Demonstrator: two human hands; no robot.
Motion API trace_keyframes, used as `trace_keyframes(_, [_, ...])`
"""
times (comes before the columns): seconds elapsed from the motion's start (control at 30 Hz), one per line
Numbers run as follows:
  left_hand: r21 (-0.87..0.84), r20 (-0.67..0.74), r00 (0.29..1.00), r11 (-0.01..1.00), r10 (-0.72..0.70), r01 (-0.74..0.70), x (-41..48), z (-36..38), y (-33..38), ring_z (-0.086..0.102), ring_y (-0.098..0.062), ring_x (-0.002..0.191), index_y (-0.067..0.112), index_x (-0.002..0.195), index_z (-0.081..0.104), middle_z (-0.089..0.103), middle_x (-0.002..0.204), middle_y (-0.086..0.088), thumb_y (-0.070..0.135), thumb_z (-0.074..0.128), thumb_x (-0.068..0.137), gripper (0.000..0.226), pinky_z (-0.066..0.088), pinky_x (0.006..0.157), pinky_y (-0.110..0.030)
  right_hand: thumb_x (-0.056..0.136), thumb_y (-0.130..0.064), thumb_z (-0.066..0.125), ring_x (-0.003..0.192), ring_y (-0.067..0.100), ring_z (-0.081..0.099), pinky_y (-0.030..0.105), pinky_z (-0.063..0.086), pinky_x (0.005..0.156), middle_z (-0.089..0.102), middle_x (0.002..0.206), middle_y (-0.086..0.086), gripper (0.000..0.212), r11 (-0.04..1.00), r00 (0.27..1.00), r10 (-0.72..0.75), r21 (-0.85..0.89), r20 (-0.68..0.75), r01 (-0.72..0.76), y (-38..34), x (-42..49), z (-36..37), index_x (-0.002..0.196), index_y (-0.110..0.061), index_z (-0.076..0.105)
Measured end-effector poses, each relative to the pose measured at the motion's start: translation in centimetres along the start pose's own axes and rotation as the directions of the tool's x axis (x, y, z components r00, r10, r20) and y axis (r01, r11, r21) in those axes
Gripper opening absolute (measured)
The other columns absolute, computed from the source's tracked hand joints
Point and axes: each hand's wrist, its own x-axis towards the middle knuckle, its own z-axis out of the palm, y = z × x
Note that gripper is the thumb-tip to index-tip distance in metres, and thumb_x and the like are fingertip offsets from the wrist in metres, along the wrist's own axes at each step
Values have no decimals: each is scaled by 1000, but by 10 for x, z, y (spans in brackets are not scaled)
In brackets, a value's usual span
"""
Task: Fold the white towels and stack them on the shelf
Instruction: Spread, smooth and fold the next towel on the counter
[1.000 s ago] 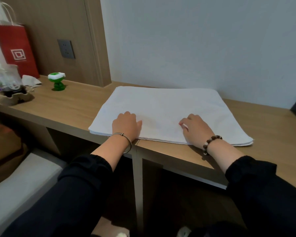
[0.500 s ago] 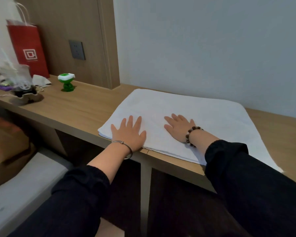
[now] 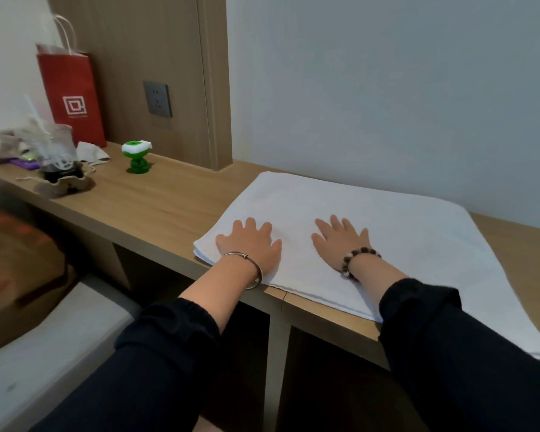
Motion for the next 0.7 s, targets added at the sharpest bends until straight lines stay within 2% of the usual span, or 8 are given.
trace_keyframes(0.1, [60,-51,999,998,-13,16,11,3,15,31,-28,127,24,135,31,35,137,-5,53,18,92,53,28,98,-55,98,-48,13,147,22,0,55,1,116,-2,161,-3,56,999,999,44,0,-25,-44,4,0,3,151,-33,9])
trace_keyframes(0.2, [-32,-4,994,994,106,-106,16,14,14,11,-24,142,19,144,22,17,153,-6,49,20,95,57,12,112,-57,97,-50,13,147,22,-2,54,1,116,-3,161,-3,58,998,998,60,-7,-15,-61,5,3,1,152,-32,7])
trace_keyframes(0.3, [-25,97,981,985,171,-169,18,17,-1,-6,-20,146,35,149,-2,-9,159,4,57,11,94,61,2,112,-59,96,-53,12,147,22,-2,55,3,115,-4,161,-3,60,996,996,91,-7,-1,-91,18,4,-2,152,-31,6])
trace_keyframes(0.43, [-3,124,980,987,158,-158,15,19,-10,-5,-21,146,44,147,-5,-8,159,7,64,8,90,62,3,110,-61,96,-50,14,146,23,2,58,8,113,-1,160,-3,59,959,959,284,-2,-19,-284,54,6,-12,151,-30,9])
trace_keyframes(0.5, [0,109,983,989,149,-150,11,20,-12,-4,-20,146,44,147,-1,-5,159,8,63,9,90,61,3,110,-61,97,-49,14,147,24,-4,60,3,113,-8,160,0,60,905,904,425,-13,44,-424,66,5,-19,153,-28,2])
trace_keyframes(0.57, [-11,94,985,990,143,-143,10,21,-13,-3,-20,146,45,147,2,-3,159,10,62,9,90,60,3,111,-60,97,-49,15,147,25,-8,58,1,115,-13,160,3,63,878,871,479,-70,107,-474,60,7,-26,153,-27,-4])
trace_keyframes(0.63, [-17,95,986,990,139,-138,10,21,-13,-4,-20,146,46,147,2,-4,159,10,61,9,90,59,1,111,-60,98,-47,20,147,27,-1,56,6,115,-7,160,4,61,946,943,324,-29,75,-323,34,10,-30,153,-24,3])
trace_keyframes(0.7, [-15,99,987,992,126,-125,10,21,-12,-6,-21,146,46,147,1,-5,159,11,60,9,91,58,-2,110,-61,100,-43,23,147,25,5,55,8,115,0,161,3,58,998,1000,1,58,-15,0,-3,7,-22,152,-25,7])
